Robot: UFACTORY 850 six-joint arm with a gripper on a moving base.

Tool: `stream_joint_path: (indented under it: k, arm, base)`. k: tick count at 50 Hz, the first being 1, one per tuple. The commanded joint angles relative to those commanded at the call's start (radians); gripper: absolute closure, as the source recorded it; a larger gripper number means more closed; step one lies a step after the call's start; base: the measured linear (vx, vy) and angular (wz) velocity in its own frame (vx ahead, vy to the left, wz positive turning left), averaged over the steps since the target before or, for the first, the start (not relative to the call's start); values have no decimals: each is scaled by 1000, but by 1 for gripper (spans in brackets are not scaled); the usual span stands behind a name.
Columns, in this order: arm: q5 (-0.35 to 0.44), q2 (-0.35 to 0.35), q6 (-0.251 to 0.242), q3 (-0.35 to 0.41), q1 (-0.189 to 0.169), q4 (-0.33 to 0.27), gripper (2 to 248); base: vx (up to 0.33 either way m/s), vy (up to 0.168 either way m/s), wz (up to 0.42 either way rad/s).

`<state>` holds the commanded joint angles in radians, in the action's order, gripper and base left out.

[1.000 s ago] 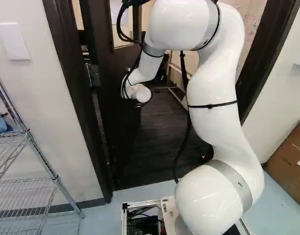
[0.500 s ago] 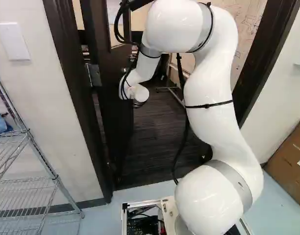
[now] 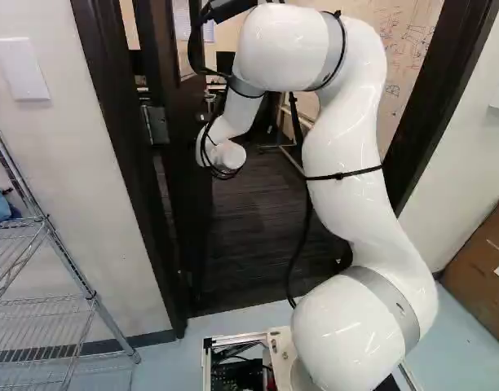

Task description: Open the door and move inside

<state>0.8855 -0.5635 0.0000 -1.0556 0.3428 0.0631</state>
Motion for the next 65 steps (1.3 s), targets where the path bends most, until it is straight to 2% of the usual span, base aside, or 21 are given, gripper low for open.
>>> stream_joint_path:
  k: [25, 43, 65]
  arm:
    - [0, -30, 0, -40, 8, -76, 3]
    - [0, -35, 0, -47, 8, -85, 3]
    - [0, -7, 0, -9, -35, -85, 3]
  base:
    - [0, 0, 0]
    - [0, 0, 0]
    - [0, 0, 0]
